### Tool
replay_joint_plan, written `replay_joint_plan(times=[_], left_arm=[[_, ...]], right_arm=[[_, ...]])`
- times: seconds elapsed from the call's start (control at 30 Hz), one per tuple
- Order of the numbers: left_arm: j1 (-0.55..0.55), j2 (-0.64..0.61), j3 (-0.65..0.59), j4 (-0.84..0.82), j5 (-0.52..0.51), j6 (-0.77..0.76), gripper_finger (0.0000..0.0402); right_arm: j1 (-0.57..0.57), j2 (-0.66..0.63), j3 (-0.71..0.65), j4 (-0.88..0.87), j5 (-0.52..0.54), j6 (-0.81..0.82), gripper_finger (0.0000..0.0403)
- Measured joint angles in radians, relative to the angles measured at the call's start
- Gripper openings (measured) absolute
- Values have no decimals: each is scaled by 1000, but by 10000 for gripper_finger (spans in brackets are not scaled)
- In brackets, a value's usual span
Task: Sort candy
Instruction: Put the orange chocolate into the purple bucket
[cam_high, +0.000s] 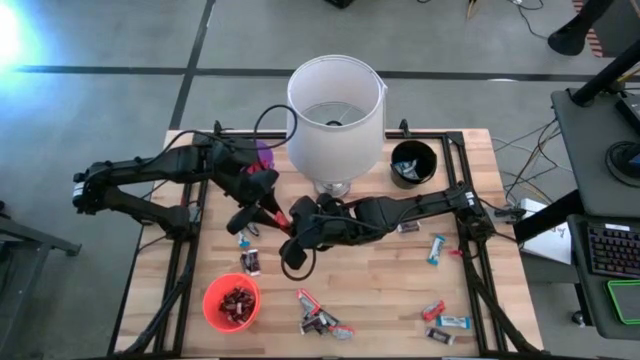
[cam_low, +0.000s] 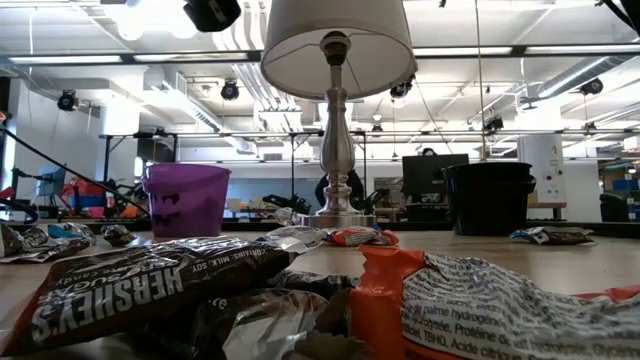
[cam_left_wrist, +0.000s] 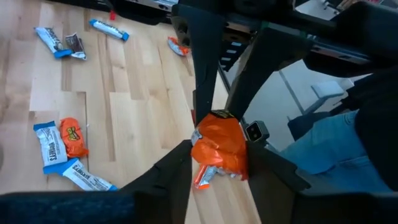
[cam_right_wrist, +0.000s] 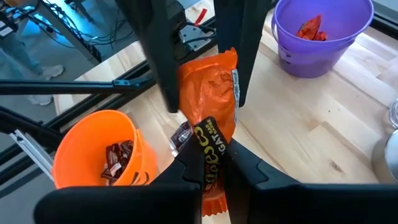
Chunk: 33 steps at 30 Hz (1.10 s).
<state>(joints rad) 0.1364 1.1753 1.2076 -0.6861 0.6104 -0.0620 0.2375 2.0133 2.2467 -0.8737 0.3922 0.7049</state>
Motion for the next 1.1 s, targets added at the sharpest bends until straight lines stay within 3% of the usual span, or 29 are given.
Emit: replay_joint_plan(times=[0.17, 0.33, 0.57, 0.87, 0.97, 1.1], left_arm=[[0, 7, 0, 0, 0, 0, 74], [0, 7, 0, 0, 1, 0, 45], [0, 6, 0, -2, 7, 0, 40], [0, -25, 0, -85, 1, 42, 40], [0, -50, 0, -135, -52, 76, 40], [1, -78, 0, -236, -206, 134, 40]], right_arm=[[0, 0, 0, 0, -2, -9, 32], [0, 0, 0, 1, -2, -10, 67], [-1, -1, 0, 2, -3, -10, 134], [5, -4, 0, -47, -187, -5, 180], [7, -4, 0, -111, -194, 41, 186], [9, -4, 0, -235, -227, 110, 187]])
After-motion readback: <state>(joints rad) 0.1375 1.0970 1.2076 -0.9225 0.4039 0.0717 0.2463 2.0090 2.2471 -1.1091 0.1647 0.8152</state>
